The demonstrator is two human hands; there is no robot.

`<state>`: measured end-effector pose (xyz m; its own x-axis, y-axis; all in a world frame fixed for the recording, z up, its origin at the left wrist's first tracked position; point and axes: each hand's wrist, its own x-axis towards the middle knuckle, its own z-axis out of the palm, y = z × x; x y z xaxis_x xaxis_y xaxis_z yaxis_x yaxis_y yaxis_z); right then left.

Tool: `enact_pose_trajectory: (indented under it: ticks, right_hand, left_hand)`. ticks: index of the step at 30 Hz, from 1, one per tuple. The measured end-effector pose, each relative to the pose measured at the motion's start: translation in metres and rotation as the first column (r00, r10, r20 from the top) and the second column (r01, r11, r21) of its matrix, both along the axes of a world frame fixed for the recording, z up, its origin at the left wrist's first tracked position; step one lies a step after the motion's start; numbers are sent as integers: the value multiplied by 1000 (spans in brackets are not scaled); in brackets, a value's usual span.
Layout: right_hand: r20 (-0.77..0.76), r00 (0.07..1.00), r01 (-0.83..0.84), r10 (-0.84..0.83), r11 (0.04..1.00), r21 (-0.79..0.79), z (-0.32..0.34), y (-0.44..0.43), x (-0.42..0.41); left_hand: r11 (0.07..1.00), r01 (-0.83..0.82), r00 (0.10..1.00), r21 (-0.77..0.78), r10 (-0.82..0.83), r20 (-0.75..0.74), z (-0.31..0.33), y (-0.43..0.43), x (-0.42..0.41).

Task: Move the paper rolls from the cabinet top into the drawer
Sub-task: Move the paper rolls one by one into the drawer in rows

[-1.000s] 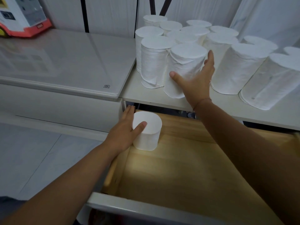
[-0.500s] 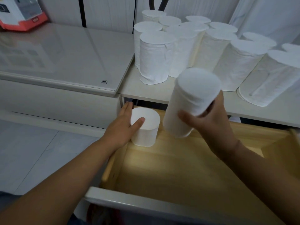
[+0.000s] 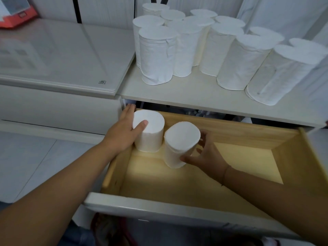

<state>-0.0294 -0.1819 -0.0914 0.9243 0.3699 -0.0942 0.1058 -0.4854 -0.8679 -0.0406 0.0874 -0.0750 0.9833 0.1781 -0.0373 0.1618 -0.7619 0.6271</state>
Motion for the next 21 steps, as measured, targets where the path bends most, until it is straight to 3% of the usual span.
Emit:
enact_pose_trajectory:
  ticks: [3,6,8,14,21]
  right_hand:
    - [-88,994,-63,61,998,-19,12,-3,7]
    - [-337,931,-129,141,990,56,33,-5,15]
    - [-483,870,-94,98,995,32,42,-3,17]
    - [-657,752,20,55,994,107,38,19,6]
    - [-783,601,-129,157,987,99,28,68,-15]
  left_hand:
    - [1000,2,1000,-10,-2,-6,1,0,-1]
    - [1000,8,1000,-8,-8,-4,3,1,0]
    - [1000,10,1000,-1,-10,-4,3,1,0]
    - [1000,17,1000,-19,-16,18,0,0,-2]
    - [997,60,998,-42,-59,23,-1,1,-1]
